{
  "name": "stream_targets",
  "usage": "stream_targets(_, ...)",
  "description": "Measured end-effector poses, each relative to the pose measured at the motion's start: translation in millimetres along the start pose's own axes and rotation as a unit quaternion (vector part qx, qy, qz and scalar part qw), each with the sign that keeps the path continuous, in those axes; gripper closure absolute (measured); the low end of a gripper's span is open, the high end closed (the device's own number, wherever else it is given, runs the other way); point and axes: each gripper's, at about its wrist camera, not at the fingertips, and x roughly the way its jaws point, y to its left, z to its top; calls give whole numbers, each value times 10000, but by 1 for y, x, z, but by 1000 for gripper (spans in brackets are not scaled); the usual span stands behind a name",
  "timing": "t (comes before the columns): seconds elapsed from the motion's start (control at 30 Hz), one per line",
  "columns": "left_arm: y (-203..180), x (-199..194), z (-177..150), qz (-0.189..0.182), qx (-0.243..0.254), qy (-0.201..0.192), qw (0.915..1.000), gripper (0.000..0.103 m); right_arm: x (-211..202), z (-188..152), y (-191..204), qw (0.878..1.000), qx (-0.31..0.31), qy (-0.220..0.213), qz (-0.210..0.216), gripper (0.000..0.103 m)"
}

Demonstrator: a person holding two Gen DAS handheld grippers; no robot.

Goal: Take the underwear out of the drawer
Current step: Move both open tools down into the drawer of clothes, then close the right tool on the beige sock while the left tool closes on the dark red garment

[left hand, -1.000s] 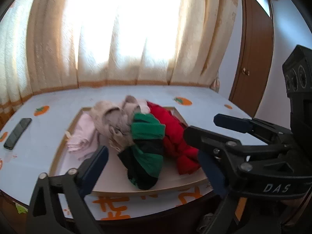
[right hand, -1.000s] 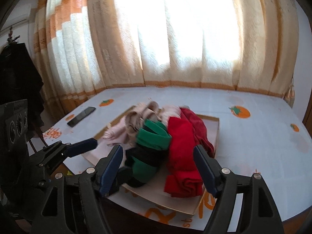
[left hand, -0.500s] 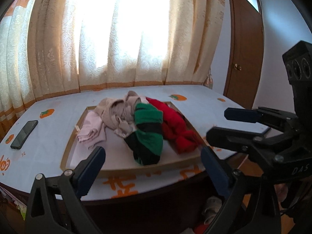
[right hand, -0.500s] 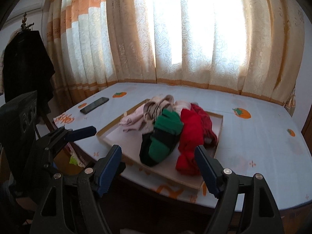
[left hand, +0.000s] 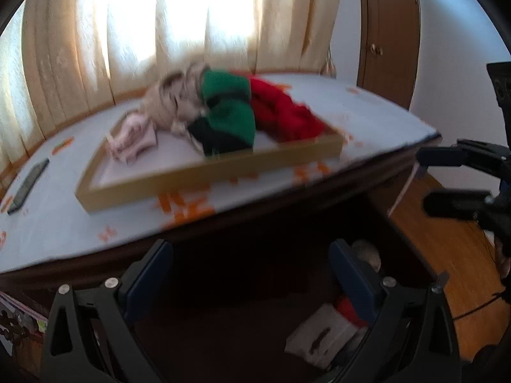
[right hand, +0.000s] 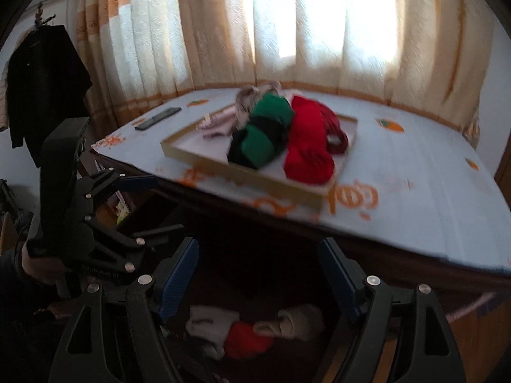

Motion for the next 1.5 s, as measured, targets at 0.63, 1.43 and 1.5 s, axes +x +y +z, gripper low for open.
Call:
stream_targets(0.63,-13,54,-42,139,585,1217,9907,3,65,-78,-13,9898,-651,1147,-531,24)
stream_targets(1.43,-46,116,-22,-47,1339,1998,9706,3,134,-77,0,9546,-1727,2302,-766,24)
stream_targets(1.5,-50,122,-22,-65,1410,2051,9685,3,141,-74,-2,9534,-1718,2361,-762,25)
